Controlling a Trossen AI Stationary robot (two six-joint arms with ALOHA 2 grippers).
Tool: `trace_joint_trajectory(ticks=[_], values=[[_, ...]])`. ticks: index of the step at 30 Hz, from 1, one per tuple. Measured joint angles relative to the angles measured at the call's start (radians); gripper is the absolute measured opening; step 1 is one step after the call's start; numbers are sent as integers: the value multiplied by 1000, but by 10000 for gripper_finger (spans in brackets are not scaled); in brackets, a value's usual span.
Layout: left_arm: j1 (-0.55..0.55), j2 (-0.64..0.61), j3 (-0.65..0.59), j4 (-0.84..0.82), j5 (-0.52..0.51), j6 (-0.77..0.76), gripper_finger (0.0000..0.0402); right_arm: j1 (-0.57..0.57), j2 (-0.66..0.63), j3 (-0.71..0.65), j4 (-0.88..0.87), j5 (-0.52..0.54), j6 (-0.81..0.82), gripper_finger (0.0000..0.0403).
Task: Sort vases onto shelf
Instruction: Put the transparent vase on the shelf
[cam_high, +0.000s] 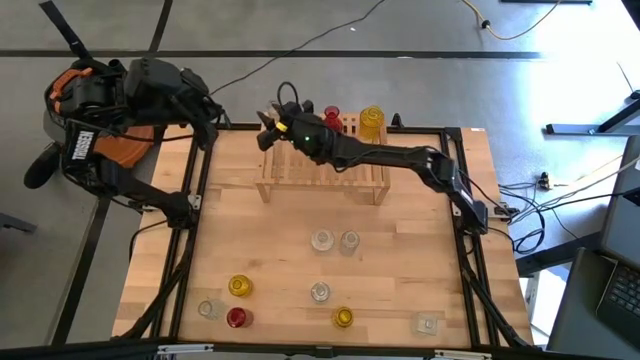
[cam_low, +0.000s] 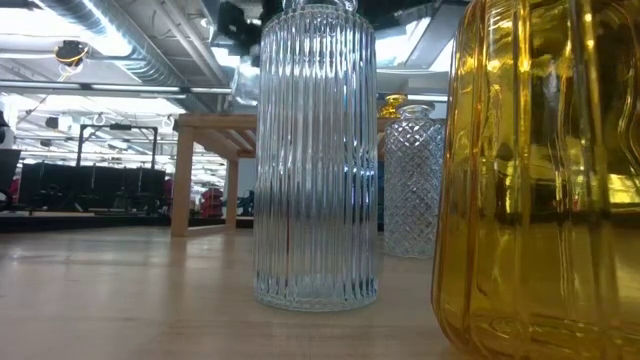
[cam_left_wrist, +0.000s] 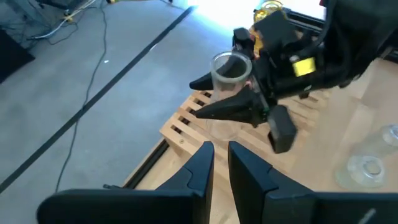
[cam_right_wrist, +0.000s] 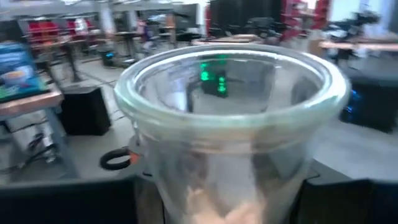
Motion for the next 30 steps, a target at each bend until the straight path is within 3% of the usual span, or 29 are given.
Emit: trace_joint_trajectory(ticks=[3, 13, 17, 21, 24, 30], values=[[0, 0, 0, 0, -11, 22, 41, 4, 11, -1, -30, 21, 84, 154], [1, 0, 0, 0, -13, 85, 41, 7, 7, 1, -88, 18, 81, 154], [1, 0, 0, 0, -12, 105, 41, 12, 7, 1, -171, 67, 118, 154], [1, 1, 0, 0, -12, 106, 41, 14, 6, 1, -181, 91, 138, 190], [1, 1, 0, 0, -12, 106, 41, 14, 6, 1, -184, 81, 138, 200], [1, 1, 0, 0, -11, 106, 41, 12, 6, 1, -186, -1, 140, 182]])
